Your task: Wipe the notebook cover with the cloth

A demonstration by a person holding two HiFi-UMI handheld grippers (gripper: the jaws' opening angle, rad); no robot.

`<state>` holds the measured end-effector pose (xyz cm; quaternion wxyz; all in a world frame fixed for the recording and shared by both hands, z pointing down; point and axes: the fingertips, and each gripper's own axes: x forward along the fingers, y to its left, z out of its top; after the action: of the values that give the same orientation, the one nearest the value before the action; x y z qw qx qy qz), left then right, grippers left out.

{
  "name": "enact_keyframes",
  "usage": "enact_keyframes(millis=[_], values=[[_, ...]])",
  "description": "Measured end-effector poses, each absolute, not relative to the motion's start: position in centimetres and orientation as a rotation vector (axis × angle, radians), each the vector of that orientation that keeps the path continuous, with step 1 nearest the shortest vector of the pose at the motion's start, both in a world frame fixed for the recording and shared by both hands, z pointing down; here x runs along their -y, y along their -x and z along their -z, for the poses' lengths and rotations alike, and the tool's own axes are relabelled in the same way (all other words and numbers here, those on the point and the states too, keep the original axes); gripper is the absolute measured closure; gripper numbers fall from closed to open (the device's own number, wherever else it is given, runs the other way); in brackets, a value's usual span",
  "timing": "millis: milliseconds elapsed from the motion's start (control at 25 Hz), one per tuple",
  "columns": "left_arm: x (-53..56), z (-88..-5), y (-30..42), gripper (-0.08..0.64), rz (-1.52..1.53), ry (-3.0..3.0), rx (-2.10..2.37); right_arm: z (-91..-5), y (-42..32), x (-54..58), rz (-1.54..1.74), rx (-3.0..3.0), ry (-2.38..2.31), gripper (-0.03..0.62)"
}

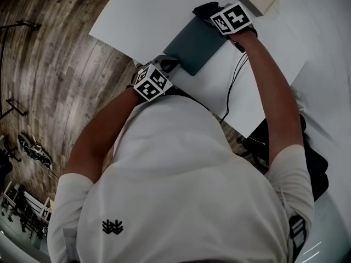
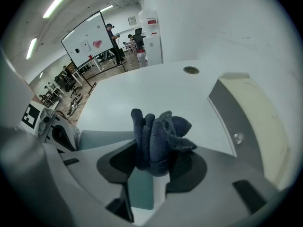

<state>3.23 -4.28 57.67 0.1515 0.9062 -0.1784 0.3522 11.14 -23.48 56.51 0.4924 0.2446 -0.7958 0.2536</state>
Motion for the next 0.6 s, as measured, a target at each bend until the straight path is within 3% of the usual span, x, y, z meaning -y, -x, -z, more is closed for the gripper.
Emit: enact_keyframes(millis=[600], values=[[4.1,-57.7,-2.1,0.554,-0.942,-2.506,0.497,-54.1,-15.6,22.0,-0.592,2.006,-0.842,0.425]])
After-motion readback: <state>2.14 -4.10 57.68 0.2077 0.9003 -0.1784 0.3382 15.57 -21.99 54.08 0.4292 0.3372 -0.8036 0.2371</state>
